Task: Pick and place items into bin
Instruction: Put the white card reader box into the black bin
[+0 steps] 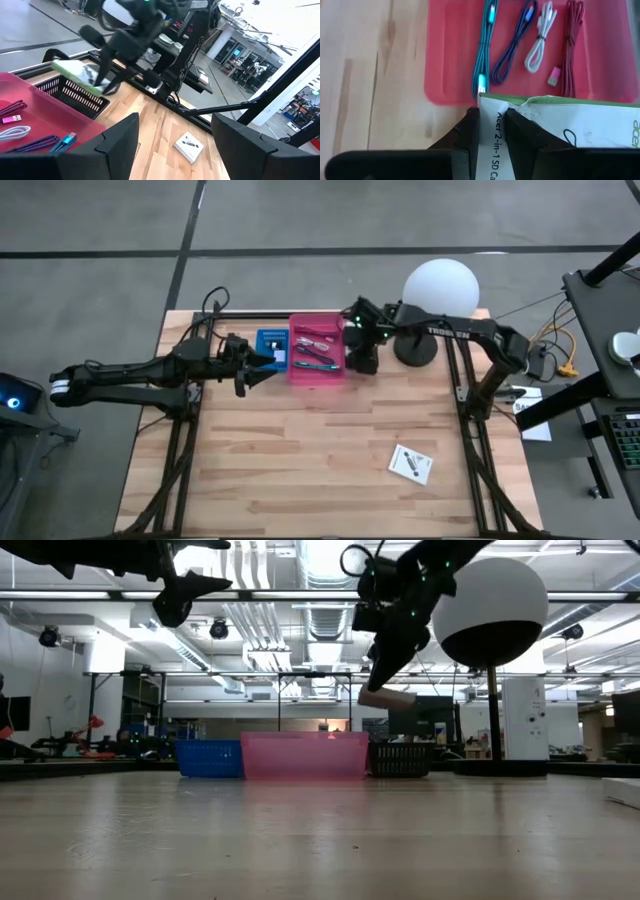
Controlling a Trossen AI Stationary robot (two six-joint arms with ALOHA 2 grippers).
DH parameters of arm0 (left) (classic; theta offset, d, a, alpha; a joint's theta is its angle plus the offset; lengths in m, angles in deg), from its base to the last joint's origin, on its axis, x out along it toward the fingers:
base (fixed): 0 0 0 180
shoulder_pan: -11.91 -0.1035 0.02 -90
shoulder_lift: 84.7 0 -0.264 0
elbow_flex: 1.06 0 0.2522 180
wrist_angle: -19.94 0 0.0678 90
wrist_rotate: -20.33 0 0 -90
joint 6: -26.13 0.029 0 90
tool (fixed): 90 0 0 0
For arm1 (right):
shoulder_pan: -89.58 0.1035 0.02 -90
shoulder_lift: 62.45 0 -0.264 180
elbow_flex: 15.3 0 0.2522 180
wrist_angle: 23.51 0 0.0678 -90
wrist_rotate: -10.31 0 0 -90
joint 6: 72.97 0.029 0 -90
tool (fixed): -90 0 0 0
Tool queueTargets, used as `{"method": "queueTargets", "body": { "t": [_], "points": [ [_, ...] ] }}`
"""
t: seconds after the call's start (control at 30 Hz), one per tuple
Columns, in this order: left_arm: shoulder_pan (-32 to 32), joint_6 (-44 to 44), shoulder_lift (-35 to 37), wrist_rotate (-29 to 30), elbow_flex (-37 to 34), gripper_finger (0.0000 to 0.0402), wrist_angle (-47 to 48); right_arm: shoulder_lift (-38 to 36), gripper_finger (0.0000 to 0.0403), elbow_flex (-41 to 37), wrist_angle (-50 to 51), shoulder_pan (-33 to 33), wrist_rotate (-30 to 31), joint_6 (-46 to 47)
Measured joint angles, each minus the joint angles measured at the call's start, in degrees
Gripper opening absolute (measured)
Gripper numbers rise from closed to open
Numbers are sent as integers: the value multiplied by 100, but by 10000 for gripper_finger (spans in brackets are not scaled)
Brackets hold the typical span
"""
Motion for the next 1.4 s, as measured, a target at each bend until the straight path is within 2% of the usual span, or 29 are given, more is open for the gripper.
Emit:
{"method": "queueTargets", "body": {
  "t": [0.1, 0.53, 0.9, 1.4],
  "points": [
    [0, -2, -3, 0, 0, 232, -10, 107, 68, -141, -362, -218, -313, -1],
    [0, -17, -15, 4, 0, 232, -16, 476, 68, -521, -591, -396, -320, -775],
    [0, -308, -2, 9, 0, 232, -12, 835, 72, -495, -554, -394, 36, -698],
    [-1, -315, 0, 7, 2, 232, -10, 736, 183, -438, -427, -388, 45, -567]
  ]
}}
